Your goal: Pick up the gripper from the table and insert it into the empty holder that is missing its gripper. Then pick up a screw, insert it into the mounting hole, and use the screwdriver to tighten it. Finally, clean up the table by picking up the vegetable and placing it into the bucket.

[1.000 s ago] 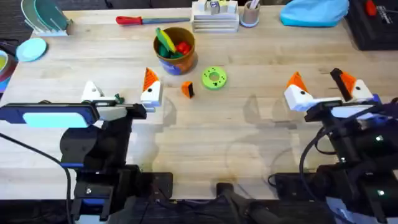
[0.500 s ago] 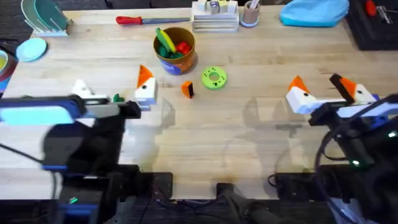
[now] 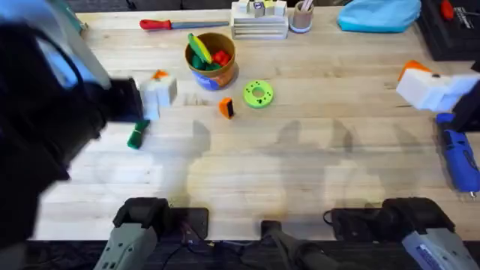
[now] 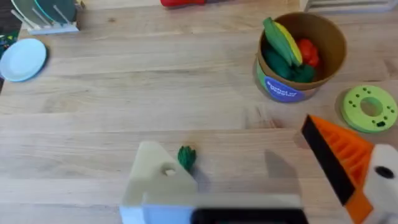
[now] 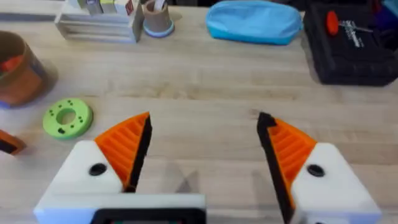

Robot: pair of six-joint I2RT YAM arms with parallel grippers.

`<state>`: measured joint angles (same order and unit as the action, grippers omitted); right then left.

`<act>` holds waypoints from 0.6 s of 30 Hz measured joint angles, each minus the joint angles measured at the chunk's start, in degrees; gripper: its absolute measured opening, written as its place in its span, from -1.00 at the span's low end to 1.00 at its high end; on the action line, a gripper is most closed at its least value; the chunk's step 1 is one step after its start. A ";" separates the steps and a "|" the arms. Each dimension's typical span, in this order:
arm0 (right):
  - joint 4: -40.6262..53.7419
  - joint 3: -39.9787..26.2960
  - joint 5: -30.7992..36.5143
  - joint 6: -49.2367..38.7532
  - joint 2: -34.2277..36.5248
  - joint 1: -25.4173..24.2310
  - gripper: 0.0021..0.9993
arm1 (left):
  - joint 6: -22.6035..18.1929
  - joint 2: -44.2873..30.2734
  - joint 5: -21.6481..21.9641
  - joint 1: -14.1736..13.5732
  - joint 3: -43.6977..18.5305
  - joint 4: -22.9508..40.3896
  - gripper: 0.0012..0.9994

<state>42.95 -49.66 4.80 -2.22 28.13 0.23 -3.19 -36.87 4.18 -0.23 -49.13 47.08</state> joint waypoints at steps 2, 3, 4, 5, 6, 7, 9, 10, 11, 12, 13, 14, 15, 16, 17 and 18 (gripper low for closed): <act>1.09 -2.04 -0.11 -0.19 3.20 0.00 0.98 | -0.33 -3.16 0.07 0.00 -3.74 1.43 0.99; 1.22 -2.52 -0.40 -0.27 4.47 0.00 0.98 | -0.48 -4.29 0.11 0.00 -4.99 2.17 0.99; 1.40 -2.73 -0.85 -0.39 5.53 0.00 0.98 | -0.65 -5.16 0.31 0.00 -5.80 2.80 0.99; 1.68 -2.75 -1.44 -0.44 6.36 0.00 0.98 | -0.73 -5.81 0.74 0.00 -6.15 3.45 0.99; 2.10 -2.75 -2.06 -0.46 6.98 0.00 0.98 | -0.82 -6.39 1.35 0.00 -6.22 4.16 0.99; 2.48 -2.75 -2.98 -0.46 7.64 0.00 0.98 | -0.89 -6.95 1.94 0.00 -6.22 5.08 0.98; 2.89 -2.75 -4.59 -0.61 8.61 0.00 0.98 | -0.95 -9.01 2.74 0.37 -6.22 6.35 0.98; 3.13 -2.75 -5.12 -0.61 8.97 0.00 0.98 | -0.97 -10.24 2.92 0.76 -6.22 6.59 0.98; 3.47 -2.75 -5.63 -0.62 9.34 0.02 0.98 | -1.09 -12.01 3.06 1.55 -6.27 6.91 0.98; 3.62 -2.75 -5.97 -0.62 9.64 0.02 0.98 | -1.19 -14.13 3.17 2.61 -6.31 7.30 0.98; 3.60 -2.75 -6.21 -0.63 9.90 0.02 0.99 | -1.34 -16.31 3.22 3.80 -6.31 7.37 0.98; 3.57 -2.75 -6.35 -0.63 10.14 0.02 0.98 | -1.37 -18.48 3.25 4.87 -6.31 7.05 0.98; 3.57 -2.75 -6.55 -0.63 10.32 0.02 0.98 | -1.53 -20.96 3.44 6.07 -6.31 6.14 0.98; 3.59 -2.75 -6.63 -0.63 10.49 0.02 0.98 | -1.54 -23.03 3.70 7.03 -6.31 5.08 0.99; 3.57 -2.75 -6.71 -0.63 10.50 0.02 0.98 | -1.56 -25.03 4.19 7.90 -6.31 4.16 0.99; 3.59 -2.75 -6.83 -0.63 10.52 0.02 0.98 | -1.56 -26.85 4.77 8.67 -6.31 3.77 0.99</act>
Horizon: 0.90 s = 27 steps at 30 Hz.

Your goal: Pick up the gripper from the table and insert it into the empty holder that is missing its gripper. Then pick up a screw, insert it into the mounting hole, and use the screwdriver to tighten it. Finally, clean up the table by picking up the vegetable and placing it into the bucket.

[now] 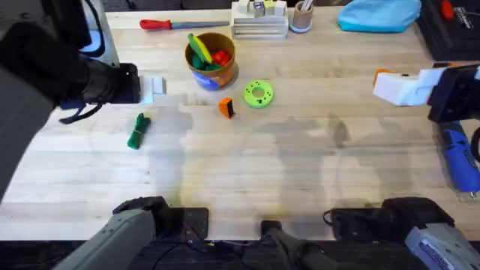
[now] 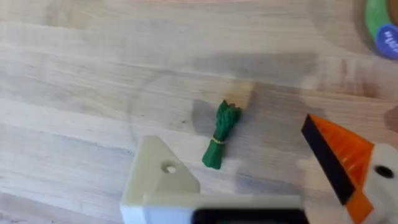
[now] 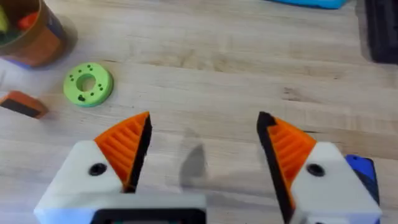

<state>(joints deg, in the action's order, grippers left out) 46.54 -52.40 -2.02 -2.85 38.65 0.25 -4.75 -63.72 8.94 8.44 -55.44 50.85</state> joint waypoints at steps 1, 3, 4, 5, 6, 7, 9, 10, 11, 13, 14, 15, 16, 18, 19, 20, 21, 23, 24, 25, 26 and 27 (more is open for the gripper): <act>0.00 0.00 -0.05 0.01 -0.02 0.00 0.98 | 0.00 -1.52 0.42 0.57 0.00 0.00 0.99; -0.02 0.00 -0.28 0.00 -0.02 0.00 0.98 | 0.00 -4.48 1.21 1.29 0.00 0.39 0.99; -0.02 0.00 -0.42 0.02 -0.02 0.00 0.98 | -0.01 -5.64 1.40 1.41 0.00 0.71 0.99; 0.00 0.00 -0.44 0.01 -0.02 0.00 0.98 | -0.02 -6.95 1.45 1.45 0.00 1.18 0.99; -0.02 0.00 -0.46 0.00 -0.02 0.00 0.98 | -0.04 -8.12 1.49 1.45 0.00 1.50 0.99; -0.02 0.00 -0.46 0.00 -0.02 0.00 0.98 | -0.07 -9.03 1.56 1.45 0.00 1.55 0.99; 0.00 0.00 -0.48 0.00 -0.02 0.00 0.98 | -0.22 -10.78 1.63 1.45 0.00 1.43 0.99; 0.00 0.00 -0.50 0.00 -0.02 0.00 0.98 | -0.11 -11.40 1.65 1.45 0.00 1.38 0.91; -0.02 0.00 -0.59 0.00 -0.02 0.00 0.98 | -0.24 -11.83 1.65 1.45 0.00 1.23 0.63; 0.00 0.00 -0.62 0.00 -0.02 0.00 0.98 | -0.69 -12.33 1.65 1.45 0.00 0.57 -0.01; 0.05 0.00 -0.63 0.00 -0.02 0.00 0.98 | -0.90 -12.33 1.69 1.45 0.00 0.35 -0.37; 0.13 0.00 -0.63 0.00 -0.02 0.00 0.98 | -1.08 -12.18 1.77 1.42 0.00 0.33 -0.65; 0.25 0.00 -0.62 0.00 -0.02 0.00 0.98 | -1.47 -11.80 1.97 1.17 0.00 0.32 -0.90; 0.26 0.00 -0.63 0.00 -0.02 0.00 0.98 | -1.66 -9.99 2.54 -0.02 0.00 -0.29 -0.99; 0.27 0.00 -0.63 0.00 -0.02 0.00 0.98 | -1.68 -8.50 2.75 -1.18 0.00 -0.63 -0.99; 0.27 0.00 -0.63 0.00 -0.02 0.00 0.98 | -2.09 -2.33 2.93 -6.97 0.00 -0.19 -0.20; 0.26 0.00 -0.63 0.00 -0.02 0.00 0.98 | -2.09 -0.36 2.93 -9.17 0.00 0.16 0.09; 0.26 0.00 -0.63 0.00 -0.02 0.00 0.98 | -2.10 4.10 2.85 -14.98 0.00 0.84 0.73; 0.26 0.00 -0.63 0.00 -0.02 0.00 0.98 | -1.85 6.15 2.62 -17.90 0.00 0.79 0.92; 0.28 0.00 -0.63 0.00 -0.02 0.00 0.98 | -1.88 8.33 2.30 -21.32 0.00 0.41 0.97; 0.26 0.00 -0.63 0.00 -0.02 0.00 0.98 | -1.86 10.05 1.69 -24.03 0.00 -0.20 0.99; 0.28 0.00 -0.63 0.00 -0.02 0.00 0.98 | -1.88 11.87 0.77 -26.99 0.00 -1.37 0.99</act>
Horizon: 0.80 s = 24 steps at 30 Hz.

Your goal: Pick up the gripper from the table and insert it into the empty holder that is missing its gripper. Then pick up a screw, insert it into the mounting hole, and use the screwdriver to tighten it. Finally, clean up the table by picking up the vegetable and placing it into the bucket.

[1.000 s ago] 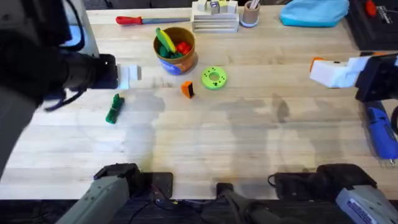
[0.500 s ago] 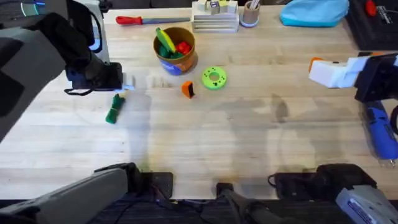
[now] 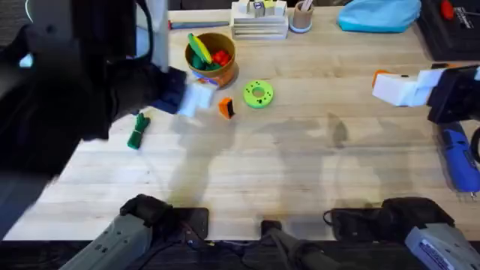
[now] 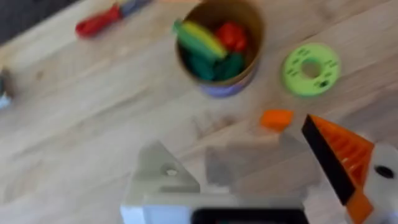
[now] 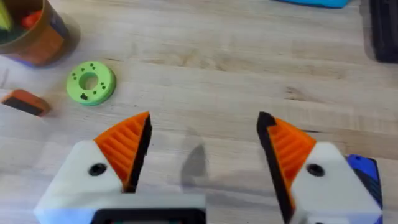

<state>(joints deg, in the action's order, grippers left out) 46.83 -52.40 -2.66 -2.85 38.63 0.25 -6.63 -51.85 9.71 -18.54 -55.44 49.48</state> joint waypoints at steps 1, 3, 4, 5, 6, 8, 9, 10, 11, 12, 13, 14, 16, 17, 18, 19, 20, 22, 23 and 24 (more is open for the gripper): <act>0.00 0.00 0.00 0.00 0.00 0.00 0.98 | 0.00 1.64 -0.71 -3.02 0.00 -1.73 0.99; 0.00 0.00 0.00 0.02 0.00 0.00 0.98 | 0.02 4.45 -2.33 -8.31 0.00 -6.14 0.99; 0.02 0.00 0.00 0.00 0.00 0.00 0.98 | 0.02 5.65 -2.92 -10.77 0.00 -8.37 0.99; 0.00 0.00 0.00 0.00 0.00 0.00 0.98 | 0.03 6.58 -3.65 -12.76 0.00 -10.33 0.99; 0.02 0.00 0.00 0.00 0.00 0.00 0.98 | 0.04 7.35 -4.45 -14.73 0.00 -12.47 0.99; 0.02 0.00 0.00 0.00 0.00 0.00 0.98 | 0.04 8.39 -5.85 -17.89 -0.02 -16.62 0.99; 0.02 0.00 0.00 0.00 0.01 0.00 0.98 | 0.04 8.65 -6.47 -19.22 -0.02 -18.49 0.99; 0.02 0.00 0.00 0.00 0.00 0.00 0.98 | 0.06 8.74 -7.04 -20.46 -0.04 -19.87 0.99; 0.02 0.00 0.00 0.00 0.00 0.00 0.98 | 0.09 8.79 -7.30 -21.33 -0.12 -20.07 0.99; 0.02 0.00 0.00 0.01 0.00 0.00 0.98 | 0.19 8.79 -7.56 -22.10 -0.20 -19.02 0.99; 0.02 0.00 0.00 0.00 0.00 0.00 0.98 | 0.19 8.79 -7.75 -22.57 -0.22 -17.22 0.99; 0.02 0.00 0.00 0.01 0.00 0.00 0.98 | 0.19 8.79 -8.10 -22.93 -0.22 -14.91 0.99; 0.02 0.00 0.00 0.00 0.00 0.00 0.99 | 0.21 8.58 -9.13 -23.16 -0.09 -12.97 0.99; 0.02 0.00 0.00 0.00 0.00 0.00 0.98 | 0.21 8.41 -9.88 -23.17 -0.09 -13.20 0.98; 0.02 0.00 0.00 0.00 0.00 0.00 0.98 | 0.21 8.35 -10.64 -23.17 -0.09 -13.80 0.99; 0.02 0.00 0.00 0.00 0.00 0.00 0.98 | 0.21 8.35 -11.28 -23.17 -0.09 -14.08 0.99; 0.02 0.00 0.00 0.00 0.00 0.00 0.98 | 0.21 8.37 -11.74 -23.17 -0.09 -14.17 0.99; 0.02 0.00 0.00 0.00 0.00 0.00 0.98 | 0.19 8.17 -12.40 -23.17 0.00 -14.74 0.99; 0.04 0.00 0.00 0.00 0.00 0.00 0.98 | 0.19 7.98 -12.59 -23.17 0.22 -15.91 0.99; 0.04 0.00 0.00 0.00 0.00 0.00 0.98 | 0.17 7.67 -12.79 -23.20 0.76 -18.16 0.99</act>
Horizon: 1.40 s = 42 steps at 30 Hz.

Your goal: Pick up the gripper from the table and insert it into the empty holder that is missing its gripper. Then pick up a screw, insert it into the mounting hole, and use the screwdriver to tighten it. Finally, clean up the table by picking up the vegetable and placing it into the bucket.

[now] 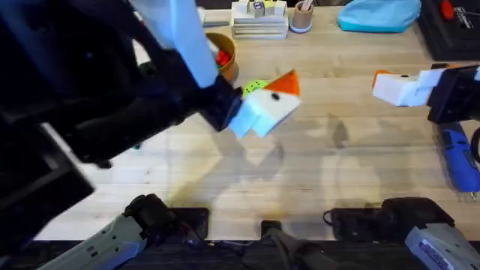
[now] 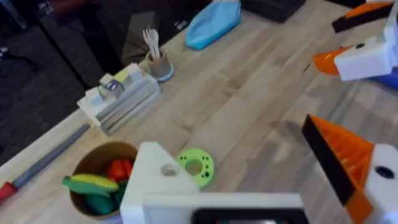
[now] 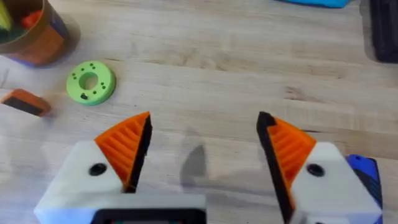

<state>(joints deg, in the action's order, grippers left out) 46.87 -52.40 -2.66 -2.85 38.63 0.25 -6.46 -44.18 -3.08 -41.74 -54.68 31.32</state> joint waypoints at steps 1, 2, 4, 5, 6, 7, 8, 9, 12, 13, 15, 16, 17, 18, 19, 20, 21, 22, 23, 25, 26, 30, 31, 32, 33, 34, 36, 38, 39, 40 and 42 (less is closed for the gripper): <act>-0.01 0.00 0.00 0.01 0.00 0.00 0.98 | -0.01 -0.13 -0.10 -0.02 0.77 -2.47 0.99; 0.00 0.00 0.00 0.00 0.00 0.00 0.98 | -0.02 -0.28 -0.21 -0.02 2.18 -5.84 0.99; 0.00 0.00 0.00 0.00 0.00 0.00 0.98 | -0.01 -0.15 -0.45 -0.02 6.41 -12.77 0.99; 0.00 0.00 0.00 0.02 0.00 0.00 0.98 | -0.02 0.26 -0.65 -0.02 8.91 -15.73 0.99; 0.00 0.00 0.00 0.00 0.00 0.00 0.98 | -0.02 1.24 -0.87 -0.02 12.48 -19.02 0.99; 0.00 0.00 0.00 0.00 0.00 0.00 0.99 | -0.02 2.38 -1.20 -0.04 15.66 -22.02 0.99; 0.00 0.00 0.00 0.00 0.00 0.00 0.98 | -0.02 4.17 -1.71 -0.02 19.48 -25.43 0.99; 0.00 0.00 0.00 0.00 0.00 0.00 0.98 | -0.02 6.18 -2.23 -0.02 22.90 -28.20 0.99; 0.00 0.00 0.00 0.00 0.00 0.00 0.98 | 0.00 14.47 -4.94 -0.08 33.23 -37.48 0.99; 0.00 0.00 0.00 0.00 0.00 0.00 0.98 | -0.02 16.89 -5.53 -0.11 35.58 -39.29 0.99; 0.00 0.00 0.00 0.00 0.00 0.00 0.99 | -0.02 21.79 -6.67 -0.13 39.69 -41.87 0.99; 0.02 0.00 0.00 0.00 0.00 0.00 0.99 | -0.02 23.94 -7.09 -0.13 41.40 -42.36 0.99; 0.02 0.00 0.00 0.00 0.00 0.00 0.98 | -0.02 26.20 -7.52 -0.13 43.15 -42.45 0.99; 0.00 0.00 0.00 0.00 0.00 0.00 0.98 | -0.02 28.16 -7.77 -0.13 44.64 -42.19 0.98; 0.00 0.00 0.00 0.00 0.00 0.00 0.98 | -0.02 30.09 -7.91 -0.13 45.99 -41.70 0.98; 0.02 0.00 0.00 0.00 0.00 0.00 0.98 | 0.00 32.35 -7.98 -0.13 47.49 -41.11 0.99; 0.02 0.00 0.00 0.00 0.00 0.00 0.98 | 0.02 34.50 -8.10 -0.13 48.88 -40.59 0.99; 0.02 0.00 0.00 0.00 0.00 0.00 0.98 | 0.02 36.34 -8.17 -0.13 49.97 -40.19 0.99; 0.01 0.00 0.00 0.00 0.00 0.00 0.98 | 0.02 38.46 -8.22 -0.13 51.25 -39.95 0.99; 0.02 0.00 0.00 0.00 0.00 0.00 0.98 | 0.02 41.78 -8.45 -0.13 53.21 -39.41 0.99; 0.01 0.00 0.00 0.00 0.00 0.00 0.99 | 0.02 43.16 -8.69 -0.13 53.92 -38.56 0.99; 0.02 0.00 0.00 0.01 0.00 0.00 0.98 | 0.02 43.87 -10.26 -0.13 54.37 -35.59 0.99; 0.02 0.00 0.00 0.02 0.00 0.00 0.98 | 0.02 43.88 -10.73 -0.13 54.37 -34.48 0.99; 0.02 0.00 0.00 0.00 0.00 0.00 0.98 | 0.02 43.88 -10.95 -0.13 54.37 -33.33 0.99; 0.02 0.00 0.00 0.00 0.00 0.00 0.98 | 0.03 43.86 -11.06 -0.13 54.37 -32.06 0.99; 0.04 0.00 0.00 0.00 0.00 0.00 0.98 | 0.04 43.88 -11.16 -0.13 54.37 -30.81 0.99; 0.03 0.00 0.00 0.00 0.00 0.00 0.98 | 0.02 43.88 -11.33 -0.13 54.37 -28.38 0.99; 0.02 0.00 0.00 0.00 0.00 0.00 0.98 | 0.04 43.88 -11.34 -0.13 54.37 -27.88 0.98; 0.04 0.00 0.00 0.00 0.00 0.00 0.98 | 0.03 43.86 -11.34 -0.13 54.37 -27.88 0.99; 0.04 0.00 0.00 0.00 0.00 0.00 0.98 | 0.02 43.88 -11.32 -0.13 54.37 -27.88 0.99; 0.04 0.00 0.00 0.00 0.00 0.00 0.98 | 0.02 43.87 -11.34 -0.13 54.37 -27.88 0.99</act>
<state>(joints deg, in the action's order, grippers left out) 46.92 -52.40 -2.66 -2.85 38.63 0.25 -6.44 -0.31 -14.41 -41.87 -0.32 3.44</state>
